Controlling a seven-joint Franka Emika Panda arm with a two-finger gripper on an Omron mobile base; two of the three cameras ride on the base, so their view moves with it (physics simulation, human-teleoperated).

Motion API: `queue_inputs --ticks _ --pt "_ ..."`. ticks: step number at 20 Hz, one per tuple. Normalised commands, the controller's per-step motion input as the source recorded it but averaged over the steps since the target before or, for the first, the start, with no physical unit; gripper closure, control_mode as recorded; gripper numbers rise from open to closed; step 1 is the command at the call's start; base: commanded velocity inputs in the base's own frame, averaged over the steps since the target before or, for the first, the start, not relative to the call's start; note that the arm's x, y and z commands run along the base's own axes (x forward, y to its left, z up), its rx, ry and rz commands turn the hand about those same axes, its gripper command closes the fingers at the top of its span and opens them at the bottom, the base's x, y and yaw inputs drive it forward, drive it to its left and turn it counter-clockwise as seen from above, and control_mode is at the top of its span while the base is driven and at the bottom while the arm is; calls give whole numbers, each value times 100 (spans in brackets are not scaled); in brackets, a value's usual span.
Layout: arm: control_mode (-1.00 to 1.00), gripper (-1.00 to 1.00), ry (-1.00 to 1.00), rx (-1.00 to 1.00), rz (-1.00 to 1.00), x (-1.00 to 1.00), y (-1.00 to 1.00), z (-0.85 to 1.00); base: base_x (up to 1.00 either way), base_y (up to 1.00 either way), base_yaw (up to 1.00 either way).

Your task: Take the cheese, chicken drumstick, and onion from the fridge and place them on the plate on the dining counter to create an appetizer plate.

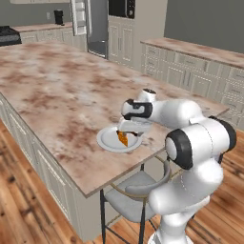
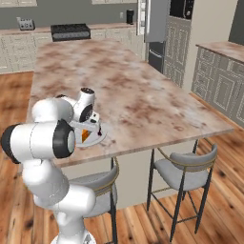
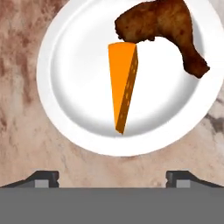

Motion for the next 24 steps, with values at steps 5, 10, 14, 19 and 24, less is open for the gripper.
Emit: queue_inputs --ticks 5,10,14,19,24 --pt "-100 -100 -17 0 0 -100 -13 77 0 0 0" --pt "-100 -100 -15 0 -7 -100 -17 68 0 0 0" --pt "-100 -100 -5 0 -5 -100 -29 68 0 0 0" --pt "-100 -100 -9 0 -3 -100 -16 55 0 0 0" --pt "-100 -100 -8 0 -5 -100 0 48 0 0 0"
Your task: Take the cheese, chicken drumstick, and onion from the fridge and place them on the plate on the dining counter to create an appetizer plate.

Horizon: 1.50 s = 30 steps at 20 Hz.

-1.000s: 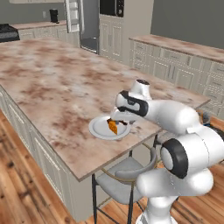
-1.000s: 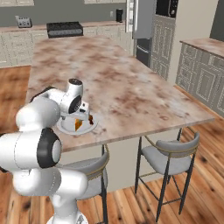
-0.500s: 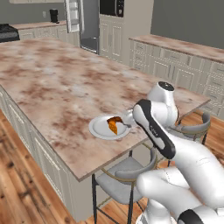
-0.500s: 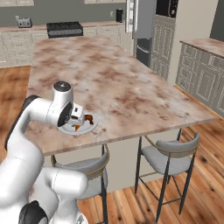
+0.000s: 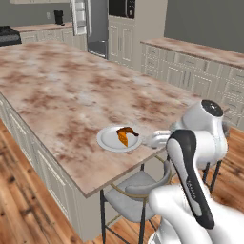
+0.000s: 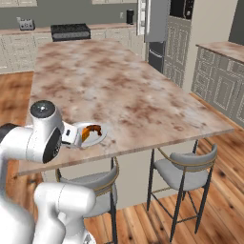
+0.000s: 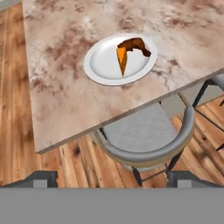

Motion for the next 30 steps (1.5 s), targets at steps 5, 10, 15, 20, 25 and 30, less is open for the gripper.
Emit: queue_inputs --ticks 5,10,15,20,25,30 --pt "100 -100 0 0 0 0 0 0 -100 -1 -4" --pt "100 -100 0 0 0 0 0 0 -100 50 -1" --pt "100 -100 0 0 0 0 0 0 -98 100 0" --pt "100 -100 0 0 0 0 0 0 -58 100 0" --pt "100 -100 0 0 0 0 0 0 12 100 1" --pt "100 -100 0 0 0 0 0 0 98 100 4"
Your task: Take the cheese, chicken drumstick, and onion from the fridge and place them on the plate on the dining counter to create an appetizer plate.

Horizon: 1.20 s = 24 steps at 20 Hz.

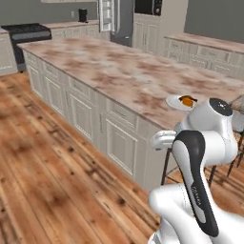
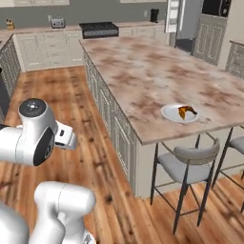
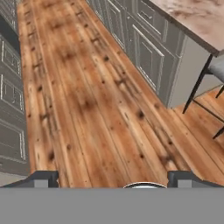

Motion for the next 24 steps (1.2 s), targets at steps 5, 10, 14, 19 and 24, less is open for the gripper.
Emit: queue_inputs --ticks 5,10,14,19,24 --pt "100 -100 0 0 0 0 0 0 100 100 0" --pt "100 -100 0 0 0 0 0 0 100 100 0" --pt "100 -100 0 0 0 0 0 0 100 100 -2" --pt "100 -100 0 0 0 0 0 0 100 100 -6" --pt "100 -100 0 0 0 0 0 0 100 100 -7"
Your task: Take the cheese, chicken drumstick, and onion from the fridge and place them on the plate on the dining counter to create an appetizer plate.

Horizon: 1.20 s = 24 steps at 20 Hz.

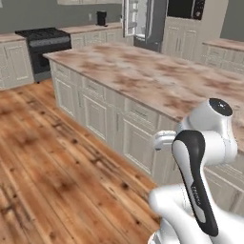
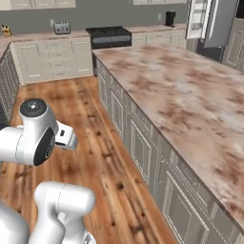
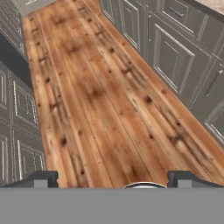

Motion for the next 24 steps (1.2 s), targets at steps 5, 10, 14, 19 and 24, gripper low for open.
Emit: queue_inputs --ticks 5,10,14,19,24 --pt "100 -100 0 0 0 0 0 0 100 100 -8" --pt "100 -100 0 0 0 0 0 0 100 99 -11" --pt "100 -100 0 0 0 0 0 0 100 89 -18" --pt "100 -100 0 0 0 0 0 0 98 85 -21" --pt "100 -100 0 0 0 0 0 0 96 87 -22"
